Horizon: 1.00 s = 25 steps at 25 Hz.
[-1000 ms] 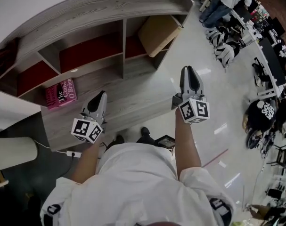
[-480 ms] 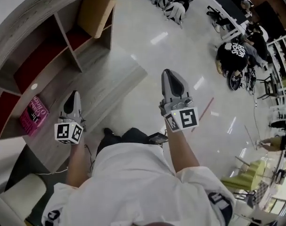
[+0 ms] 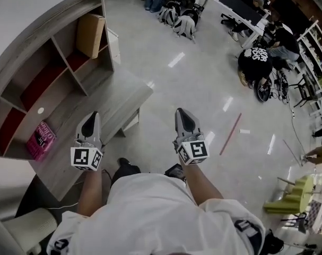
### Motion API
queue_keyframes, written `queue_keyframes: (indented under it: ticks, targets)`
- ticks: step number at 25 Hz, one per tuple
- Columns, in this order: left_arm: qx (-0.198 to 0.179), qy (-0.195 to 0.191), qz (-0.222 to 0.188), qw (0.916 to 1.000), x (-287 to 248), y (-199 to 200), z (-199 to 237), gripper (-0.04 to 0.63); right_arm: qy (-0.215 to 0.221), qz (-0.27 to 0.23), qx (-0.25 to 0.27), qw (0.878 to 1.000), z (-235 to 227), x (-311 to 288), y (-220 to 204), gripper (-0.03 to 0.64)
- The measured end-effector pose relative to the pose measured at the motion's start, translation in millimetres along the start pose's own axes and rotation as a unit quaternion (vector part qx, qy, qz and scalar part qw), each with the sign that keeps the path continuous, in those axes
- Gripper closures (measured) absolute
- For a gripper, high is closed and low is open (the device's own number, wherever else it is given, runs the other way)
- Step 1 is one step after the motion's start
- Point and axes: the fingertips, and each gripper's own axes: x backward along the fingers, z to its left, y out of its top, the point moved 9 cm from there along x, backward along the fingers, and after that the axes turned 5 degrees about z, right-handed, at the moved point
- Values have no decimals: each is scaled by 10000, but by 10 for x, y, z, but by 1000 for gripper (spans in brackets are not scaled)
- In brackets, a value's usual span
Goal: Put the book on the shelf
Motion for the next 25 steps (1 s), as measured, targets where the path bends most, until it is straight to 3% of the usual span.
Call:
queue_keyframes:
  ticks: [7,12,18,25]
  targets:
    - [0,-104,391,9992,481,-68,-877,583,-211,-12,-91,9997,-306,1075,-214,598]
    - [305,-210,695,9969,816,-178,-1426,583,-261,28,-373,9990,-530,1634,-368,598]
    - [249,-393,773,9959,931,-222,-1557,583,-240,-48,-385,9990,-658,1788,-416,601]
    - [567,-801,725,9925,927,-84,-1744,583,-188,8,-340,9992,-751,2120,-237,601]
